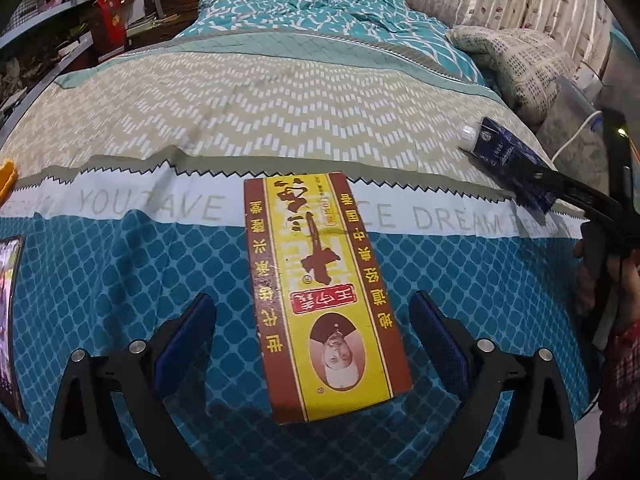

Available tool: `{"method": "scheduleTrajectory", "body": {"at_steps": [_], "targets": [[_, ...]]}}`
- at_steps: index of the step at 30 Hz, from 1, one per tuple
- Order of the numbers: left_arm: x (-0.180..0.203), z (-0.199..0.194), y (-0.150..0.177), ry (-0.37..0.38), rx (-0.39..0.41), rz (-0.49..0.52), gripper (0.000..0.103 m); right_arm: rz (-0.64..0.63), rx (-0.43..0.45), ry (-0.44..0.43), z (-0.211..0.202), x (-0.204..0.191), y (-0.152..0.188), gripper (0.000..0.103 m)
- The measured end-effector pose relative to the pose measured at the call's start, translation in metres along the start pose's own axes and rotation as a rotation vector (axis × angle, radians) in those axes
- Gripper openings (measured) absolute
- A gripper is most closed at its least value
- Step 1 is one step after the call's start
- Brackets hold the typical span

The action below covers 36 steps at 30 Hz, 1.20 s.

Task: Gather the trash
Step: 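Move both grippers back to the bed toward the yellow box and blue carton, then position the left gripper around the yellow box while the right straddles the milk carton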

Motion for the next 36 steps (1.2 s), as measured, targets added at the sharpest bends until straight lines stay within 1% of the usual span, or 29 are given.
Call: {"method": "scheduleTrajectory", "body": {"at_steps": [1, 2, 3, 5, 8, 12, 14, 16, 17, 19, 20, 22, 23, 25, 28, 30, 33, 36], "targets": [[0.001, -0.001, -0.001, -0.003, 0.009, 0.007, 0.083, -0.01, 0.005, 0.005, -0.001, -0.003, 0.002, 0.071], [0.002, -0.002, -0.001, -0.009, 0.017, 0.017, 0.071, -0.01, 0.022, 0.008, -0.005, -0.006, 0.004, 0.066], [0.004, -0.002, -0.003, -0.004, 0.019, 0.025, 0.064, -0.003, 0.036, 0.001, -0.01, -0.009, 0.007, 0.064], [0.008, -0.003, -0.004, 0.023, 0.017, 0.03, 0.063, 0.02, 0.078, 0.003, -0.026, -0.013, 0.013, 0.06], [0.017, -0.001, -0.005, 0.044, 0.017, 0.042, 0.063, 0.068, 0.109, 0.009, -0.045, -0.012, 0.029, 0.059], [0.041, 0.001, -0.005, 0.127, 0.008, 0.06, 0.063, 0.151, 0.125, 0.066, -0.076, 0.002, 0.064, 0.059], [0.06, 0.002, -0.004, 0.177, 0.006, 0.085, 0.063, 0.193, 0.121, 0.074, -0.086, 0.006, 0.08, 0.058], [0.075, 0.005, -0.003, 0.205, 0.016, 0.114, 0.063, 0.22, 0.113, 0.07, -0.094, 0.008, 0.096, 0.058], [0.081, 0.006, -0.003, 0.196, 0.026, 0.133, 0.065, 0.22, 0.109, 0.062, -0.095, 0.007, 0.1, 0.058], [0.09, 0.009, -0.003, 0.178, 0.043, 0.159, 0.071, 0.208, 0.104, 0.04, -0.097, 0.001, 0.106, 0.061], [0.092, 0.011, -0.003, 0.171, 0.05, 0.17, 0.074, 0.202, 0.109, 0.043, -0.096, 0.002, 0.106, 0.067], [0.094, 0.012, -0.002, 0.16, 0.05, 0.187, 0.077, 0.213, 0.123, 0.043, -0.097, 0.004, 0.103, 0.076], [0.094, 0.012, -0.002, 0.163, 0.05, 0.189, 0.077, 0.221, 0.128, 0.038, -0.097, 0.004, 0.102, 0.077], [0.093, 0.012, -0.003, 0.17, 0.051, 0.188, 0.077, 0.234, 0.13, 0.012, -0.094, 0.004, 0.098, 0.078], [0.093, 0.012, -0.002, 0.171, 0.052, 0.188, 0.078, 0.233, 0.134, -0.004, -0.088, 0.0, 0.091, 0.079], [0.094, 0.012, -0.002, 0.171, 0.049, 0.195, 0.083, 0.224, 0.135, -0.01, -0.086, -0.003, 0.089, 0.08], [0.096, 0.013, -0.004, 0.166, 0.046, 0.207, 0.086, 0.216, 0.126, -0.016, -0.084, -0.006, 0.091, 0.081], [0.097, 0.014, -0.004, 0.164, 0.044, 0.211, 0.087, 0.239, 0.117, -0.027, -0.082, -0.003, 0.092, 0.082]]}}
Point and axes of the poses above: each gripper's, at about its wrist camera, not at the fingertips, and z roughly the way its jaws point, x to its right, y to its underside, the point moved 10 cm from there along z, roughly the way its jaws point, and after that the axes turned 1 degree about z, right-handed, at the moved point
